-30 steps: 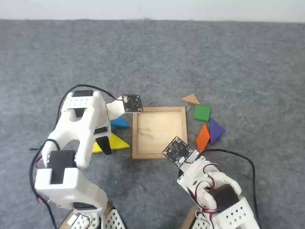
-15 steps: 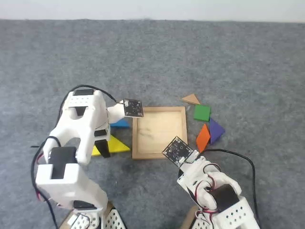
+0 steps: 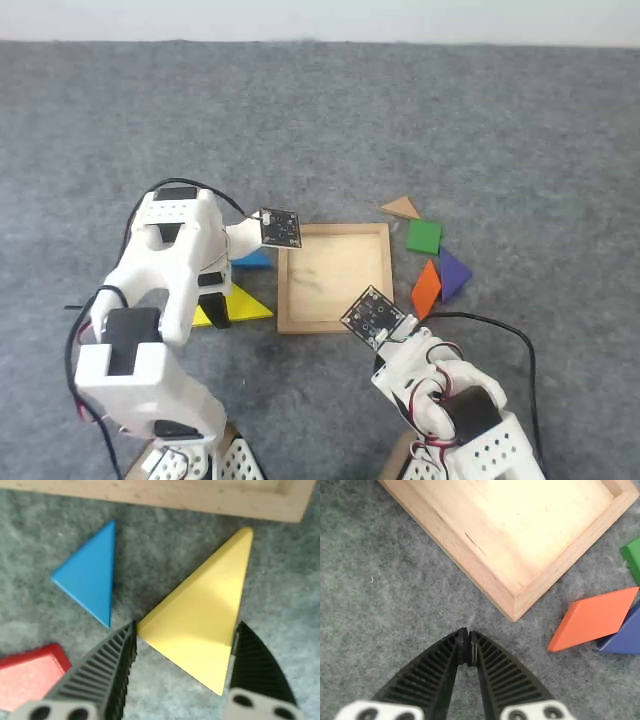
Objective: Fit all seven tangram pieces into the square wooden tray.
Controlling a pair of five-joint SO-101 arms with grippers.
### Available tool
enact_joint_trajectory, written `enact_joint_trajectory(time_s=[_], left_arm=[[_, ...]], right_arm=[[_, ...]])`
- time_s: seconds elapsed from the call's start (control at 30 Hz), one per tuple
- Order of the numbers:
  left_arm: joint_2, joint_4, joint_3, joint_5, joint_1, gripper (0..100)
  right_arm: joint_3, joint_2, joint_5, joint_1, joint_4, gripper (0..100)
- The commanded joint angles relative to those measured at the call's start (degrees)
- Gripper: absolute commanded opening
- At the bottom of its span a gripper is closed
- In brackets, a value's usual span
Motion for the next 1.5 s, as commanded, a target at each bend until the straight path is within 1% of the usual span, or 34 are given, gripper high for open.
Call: enact_joint_trajectory(time_s=[0.0,0.13,0.57,0.77,0.87,1.0,1.07,1.3,1.33,1.47], left_arm=[[-0.5,0.7,-1.6,-0.6,0.4,27],[-0.6,0.7,-1.5,-0.6,0.5,22],[-1.1,1.1,-0.7,-0.4,0.1,21],[-4.7,0.5,3.4,-0.3,0.1,15],[-9.4,-3.5,8.9,-0.3,0.3,15],[-16.6,-11.0,18.5,2.2,0.5,15],[-19.3,-12.2,21.3,2.3,0.5,15],[-21.5,-12.1,22.5,2.2,0.3,15],[-21.5,-11.4,22.4,2.0,0.3,16],[-21.4,-7.4,20.4,-3.0,0.4,27]], right_arm=[[1.0,-0.8,0.1,-0.1,0.3,0.9],[1.0,-0.8,0.1,-0.1,0.3,0.9],[1.0,-0.8,0.1,-0.1,0.3,0.9],[1.0,-0.8,0.1,-0.1,0.3,0.9],[1.0,-0.8,0.1,-0.1,0.3,0.9],[1.0,-0.8,0.1,-0.1,0.3,0.9],[1.0,-0.8,0.1,-0.1,0.3,0.9],[1.0,-0.8,0.1,-0.1,0.3,0.9],[1.0,-0.8,0.1,-0.1,0.3,0.9],[1.0,-0.8,0.1,-0.1,0.3,0.9]])
